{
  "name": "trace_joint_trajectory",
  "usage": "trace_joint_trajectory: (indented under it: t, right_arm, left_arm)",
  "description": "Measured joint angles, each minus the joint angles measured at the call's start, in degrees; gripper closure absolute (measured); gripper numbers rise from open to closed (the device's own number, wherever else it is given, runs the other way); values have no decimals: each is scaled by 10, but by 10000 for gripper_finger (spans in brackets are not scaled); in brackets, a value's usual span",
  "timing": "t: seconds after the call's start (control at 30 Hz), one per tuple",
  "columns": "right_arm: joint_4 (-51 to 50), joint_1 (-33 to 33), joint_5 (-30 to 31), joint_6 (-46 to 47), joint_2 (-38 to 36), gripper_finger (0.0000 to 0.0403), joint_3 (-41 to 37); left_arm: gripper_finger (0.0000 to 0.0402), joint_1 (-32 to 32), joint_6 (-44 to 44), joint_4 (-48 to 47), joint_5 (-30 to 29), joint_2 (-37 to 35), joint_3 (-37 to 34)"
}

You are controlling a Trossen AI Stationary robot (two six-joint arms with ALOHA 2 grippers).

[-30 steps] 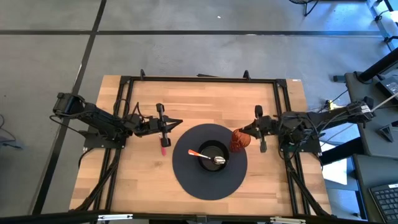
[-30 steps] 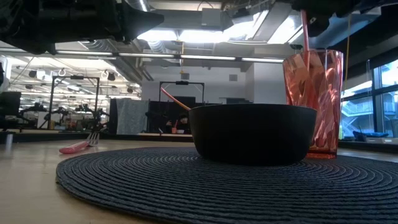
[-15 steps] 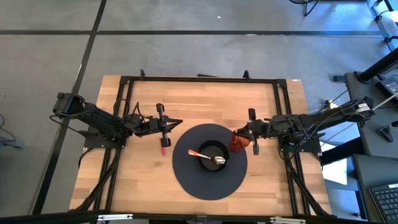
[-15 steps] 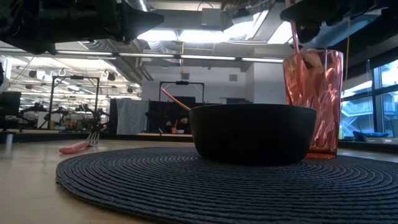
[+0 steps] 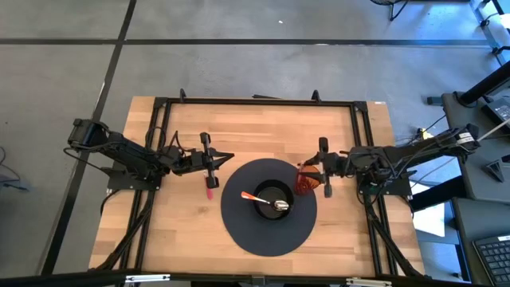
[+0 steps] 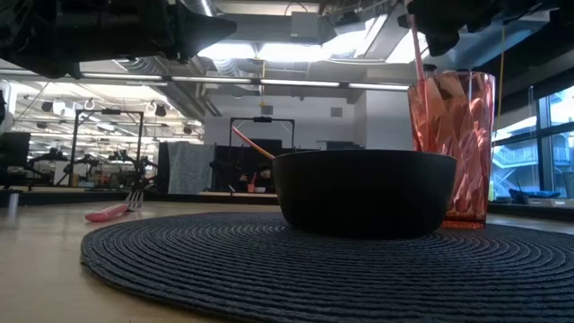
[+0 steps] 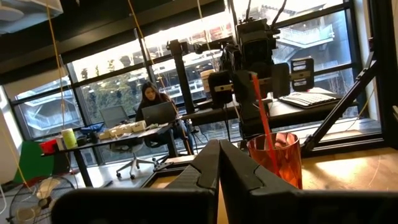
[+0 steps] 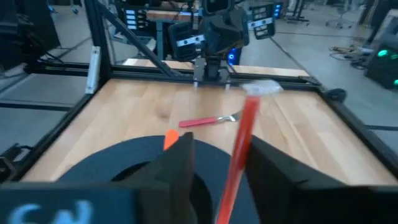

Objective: Pick & Place Utensil
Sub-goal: Put the orange straw in the brown cup, then put the pink fork in the black bowl

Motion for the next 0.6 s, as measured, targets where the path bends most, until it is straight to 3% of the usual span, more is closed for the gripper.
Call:
trace_joint_trajectory:
  t: [0.17, 0.33, 0.6]
  right_arm:
    - [-4, 0, 8, -12, -10, 205, 15]
    - [-25, 0, 8, -12, -33, 171, 39]
    - [-251, 0, 9, 19, -99, 167, 153]
  left_arm:
    - [394, 0, 0, 0, 0, 0, 0]
    - [396, 0, 0, 0, 1, 0, 0]
    - [399, 0, -4, -4, 2, 0, 0]
